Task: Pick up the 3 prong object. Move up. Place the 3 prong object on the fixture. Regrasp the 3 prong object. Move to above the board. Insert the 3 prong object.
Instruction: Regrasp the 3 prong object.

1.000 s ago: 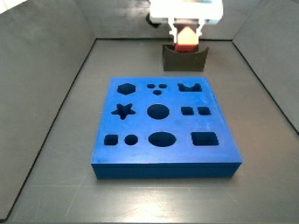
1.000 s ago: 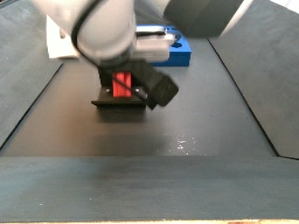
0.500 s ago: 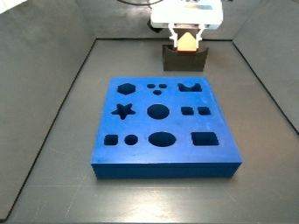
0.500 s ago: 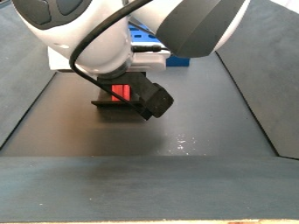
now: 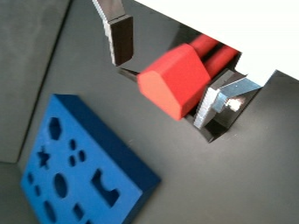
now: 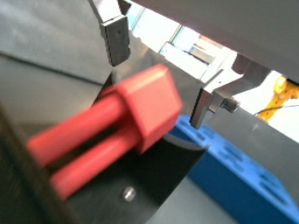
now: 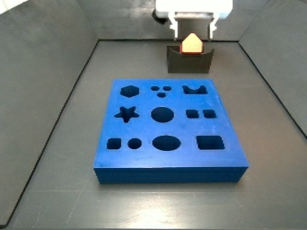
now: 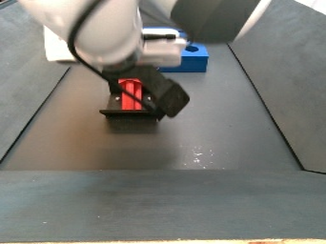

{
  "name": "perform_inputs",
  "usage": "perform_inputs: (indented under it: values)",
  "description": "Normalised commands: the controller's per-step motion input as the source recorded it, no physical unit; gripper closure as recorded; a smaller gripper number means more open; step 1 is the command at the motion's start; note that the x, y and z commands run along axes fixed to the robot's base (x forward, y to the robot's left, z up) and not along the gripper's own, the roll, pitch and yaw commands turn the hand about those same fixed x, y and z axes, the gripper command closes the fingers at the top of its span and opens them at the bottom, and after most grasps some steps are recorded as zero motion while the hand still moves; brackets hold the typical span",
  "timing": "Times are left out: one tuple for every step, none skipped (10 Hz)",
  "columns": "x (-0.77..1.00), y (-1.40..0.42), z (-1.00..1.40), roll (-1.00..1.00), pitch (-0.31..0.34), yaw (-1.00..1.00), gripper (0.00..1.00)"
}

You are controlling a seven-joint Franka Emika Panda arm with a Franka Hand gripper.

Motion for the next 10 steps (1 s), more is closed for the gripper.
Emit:
perform_inputs:
  values:
    - [-0.03, 0.01, 1.0, 0.01, 0.04, 0.02, 0.0]
    - [-0.04, 0.01, 0.91, 0.02, 0.053, 0.02, 0.0]
    - [-0.03, 0.01, 0.68, 0.04, 0.067, 0.01, 0.0]
    - [-0.03, 0.01, 0.51, 0.04, 0.077, 0.0, 0.0]
    - [-0.03, 0.0, 0.39, 0.05, 0.081, -0.01, 0.0]
    - [-0.1, -0.83, 0.79, 1.0, 0.061, 0.03, 0.0]
    - [-0.09, -0.82, 0.7, 1.0, 0.061, 0.02, 0.0]
    - [-0.1, -0.68, 0.5, 1.0, 0.049, 0.02, 0.0]
    - [-0.11, -0.54, 0.32, 1.0, 0.042, 0.02, 0.0]
    - [-0.07, -0.33, 0.1, 1.0, 0.037, 0.02, 0.0]
